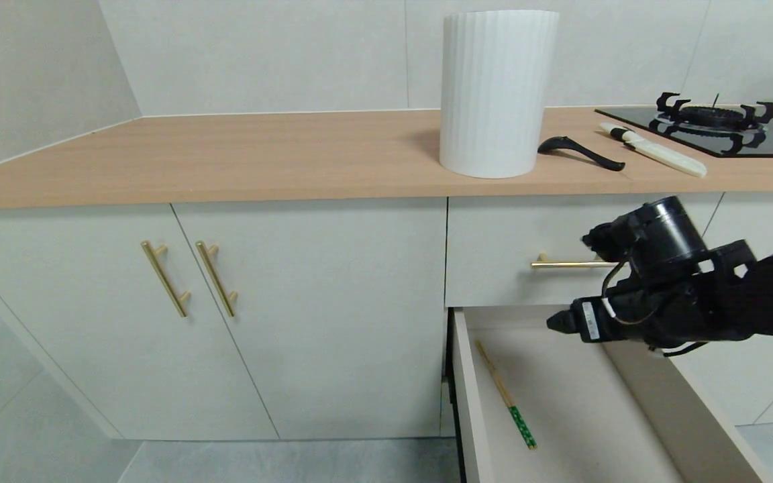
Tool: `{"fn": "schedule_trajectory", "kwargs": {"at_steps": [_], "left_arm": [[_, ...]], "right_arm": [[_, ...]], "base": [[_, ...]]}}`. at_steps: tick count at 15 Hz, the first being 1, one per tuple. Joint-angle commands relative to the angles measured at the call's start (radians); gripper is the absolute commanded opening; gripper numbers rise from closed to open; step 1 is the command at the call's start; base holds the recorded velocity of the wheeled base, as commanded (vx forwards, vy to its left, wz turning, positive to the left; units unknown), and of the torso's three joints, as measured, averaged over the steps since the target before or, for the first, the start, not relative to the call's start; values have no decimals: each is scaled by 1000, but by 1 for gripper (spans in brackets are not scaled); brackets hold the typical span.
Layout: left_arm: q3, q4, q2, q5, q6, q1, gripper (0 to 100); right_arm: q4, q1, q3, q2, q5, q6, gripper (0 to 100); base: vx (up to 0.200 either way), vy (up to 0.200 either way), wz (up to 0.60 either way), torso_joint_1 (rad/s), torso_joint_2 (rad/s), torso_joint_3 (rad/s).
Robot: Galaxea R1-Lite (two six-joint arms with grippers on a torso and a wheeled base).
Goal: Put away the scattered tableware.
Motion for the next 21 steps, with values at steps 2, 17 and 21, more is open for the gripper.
{"fn": "schedule_trajectory", "kwargs": {"at_steps": [2,17,21], "left_arm": [[0,0,0,0,0,0,100],[0,0,0,0,0,0,100],[0,0,0,0,1,-1,100]], "right_arm": [[-61,-50,1,-99,1,-6,100],[-116,-96,2,-126,-1,-27,100],[-116,-99,2,-123,-1,-27,100]], "base": [[0,0,0,0,0,0],[0,0,0,44,-158,-116],[0,0,0,167,-480,-298]]}}
